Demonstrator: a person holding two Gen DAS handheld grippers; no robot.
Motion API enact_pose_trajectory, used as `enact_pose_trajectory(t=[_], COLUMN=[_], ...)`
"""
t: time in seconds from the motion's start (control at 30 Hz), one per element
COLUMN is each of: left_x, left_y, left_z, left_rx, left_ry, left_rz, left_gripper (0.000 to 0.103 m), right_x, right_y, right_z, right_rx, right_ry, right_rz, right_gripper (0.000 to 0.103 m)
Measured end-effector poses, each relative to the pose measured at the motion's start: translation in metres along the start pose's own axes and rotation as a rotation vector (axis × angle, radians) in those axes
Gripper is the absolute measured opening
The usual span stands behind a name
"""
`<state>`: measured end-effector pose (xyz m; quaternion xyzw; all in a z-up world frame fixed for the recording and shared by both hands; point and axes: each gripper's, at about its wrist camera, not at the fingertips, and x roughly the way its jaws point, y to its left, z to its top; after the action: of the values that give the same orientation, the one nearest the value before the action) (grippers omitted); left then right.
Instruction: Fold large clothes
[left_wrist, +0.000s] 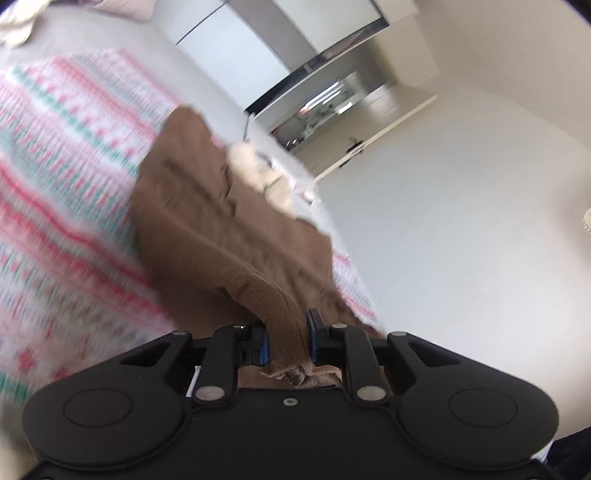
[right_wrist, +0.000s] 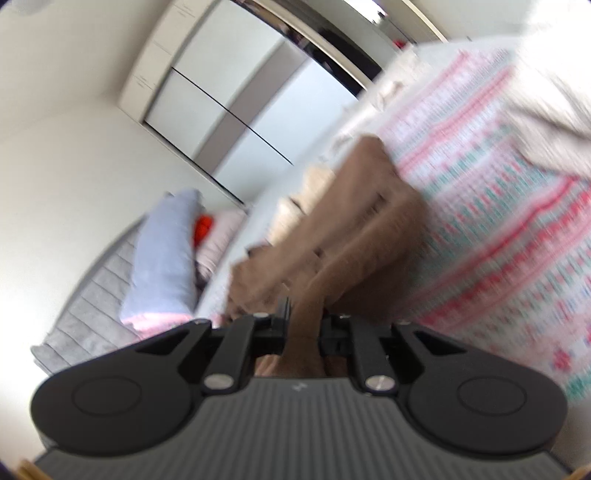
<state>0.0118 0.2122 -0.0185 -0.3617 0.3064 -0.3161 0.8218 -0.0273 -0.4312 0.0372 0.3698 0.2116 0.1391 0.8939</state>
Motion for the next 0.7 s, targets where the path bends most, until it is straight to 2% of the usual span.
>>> enact_pose_trajectory(t=[0.13, 0.27, 0.5, 0.7], left_x=[0.015, 0.030, 0.068, 0.114], left_y=[-0.019, -0.031, -0.035, -0.016], left_z=[0.026, 0.059, 0.132, 0.188], left_rx=[0.024, 0.013, -0.012, -0.037], left_ry=[-0.065, -0.134, -0.206, -0.263], left_rz=[-0.001, -0.002, 0.061, 0.127], left_gripper=[0.019, 0.019, 0.019, 0.019], right_x=[0.014, 0.032, 0.072, 0.121], right_y=[0.015, 0.023, 0.024, 0.006], right_z=[0.025, 0.056, 0.111, 0.159], right_rx=[-0.015, -0.006, 0.007, 0.042], right_ry=[-0.053, -0.089, -0.117, -0.131], right_rz=[0.041, 0.038, -0.011, -0.079], right_gripper=[0.011, 0.011, 0.011, 0.011])
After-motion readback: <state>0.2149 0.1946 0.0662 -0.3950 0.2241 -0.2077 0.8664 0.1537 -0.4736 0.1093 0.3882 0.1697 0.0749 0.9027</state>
